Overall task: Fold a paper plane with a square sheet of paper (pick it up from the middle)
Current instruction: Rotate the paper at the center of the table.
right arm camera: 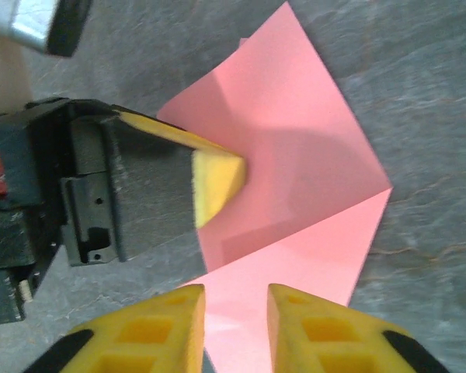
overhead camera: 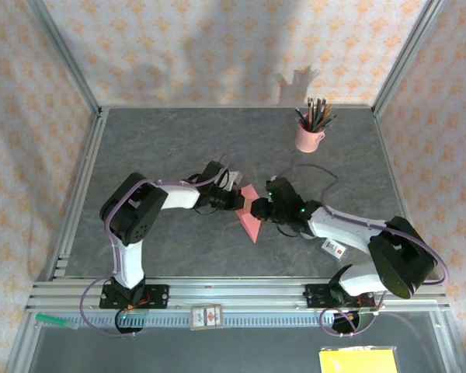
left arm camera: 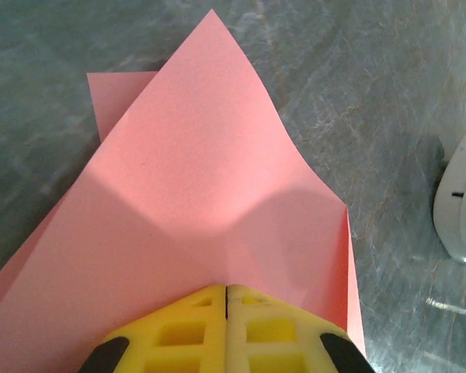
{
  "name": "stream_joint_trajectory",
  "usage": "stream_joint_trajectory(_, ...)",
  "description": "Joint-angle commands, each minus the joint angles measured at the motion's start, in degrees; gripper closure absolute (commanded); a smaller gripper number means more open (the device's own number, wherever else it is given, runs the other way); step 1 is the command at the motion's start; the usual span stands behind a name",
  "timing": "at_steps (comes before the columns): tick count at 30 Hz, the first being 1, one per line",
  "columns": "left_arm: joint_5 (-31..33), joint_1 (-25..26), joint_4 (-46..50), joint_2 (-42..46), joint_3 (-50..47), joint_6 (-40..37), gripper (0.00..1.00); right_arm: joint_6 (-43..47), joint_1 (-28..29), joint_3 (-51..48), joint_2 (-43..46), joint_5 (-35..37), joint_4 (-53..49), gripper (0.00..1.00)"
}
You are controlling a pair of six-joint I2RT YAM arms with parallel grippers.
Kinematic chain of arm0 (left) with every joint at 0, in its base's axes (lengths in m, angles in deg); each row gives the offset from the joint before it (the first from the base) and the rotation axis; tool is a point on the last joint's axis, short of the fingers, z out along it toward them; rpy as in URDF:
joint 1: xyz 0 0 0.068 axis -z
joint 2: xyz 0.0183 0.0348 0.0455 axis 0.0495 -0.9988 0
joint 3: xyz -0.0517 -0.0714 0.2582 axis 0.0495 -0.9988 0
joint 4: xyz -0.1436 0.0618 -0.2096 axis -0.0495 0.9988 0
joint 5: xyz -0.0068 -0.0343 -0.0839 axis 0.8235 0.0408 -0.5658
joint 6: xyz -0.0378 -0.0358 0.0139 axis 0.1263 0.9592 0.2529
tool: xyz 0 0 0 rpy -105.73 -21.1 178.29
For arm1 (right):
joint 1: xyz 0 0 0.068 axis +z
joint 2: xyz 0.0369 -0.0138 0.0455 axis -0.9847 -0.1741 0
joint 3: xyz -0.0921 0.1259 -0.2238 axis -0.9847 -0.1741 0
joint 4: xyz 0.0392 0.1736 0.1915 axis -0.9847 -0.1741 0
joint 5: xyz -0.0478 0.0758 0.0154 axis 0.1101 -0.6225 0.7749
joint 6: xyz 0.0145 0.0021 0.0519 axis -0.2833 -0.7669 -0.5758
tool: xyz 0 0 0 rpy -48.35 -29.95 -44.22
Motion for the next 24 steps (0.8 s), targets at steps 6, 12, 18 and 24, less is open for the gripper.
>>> stream_joint_trajectory(6, -1.67, -0.03, 9.41, -3.63, 3.21, -15.16, 0.96, 1.94, -7.78, -2.03, -0.46, -9.29, 1.0, 0.58)
stream_joint_trajectory(12, -3.58, -0.03, 9.08, -4.39, 3.13, -16.69, 0.96, 0.44, -8.27, -2.71, -3.84, -12.44, 5.41, 0.57)
stream_joint_trajectory(18, -3.59, -0.04, 8.99, -4.58, 2.87, -17.2, 0.96, -0.84, -9.58, -3.43, -5.82, -12.33, 7.14, 0.56)
stream_joint_trajectory(24, -3.3, 0.02, 9.03, -4.49, 2.71, -17.16, 0.96, -1.01, -10.24, -3.21, -7.12, -11.86, 6.9, 0.54)
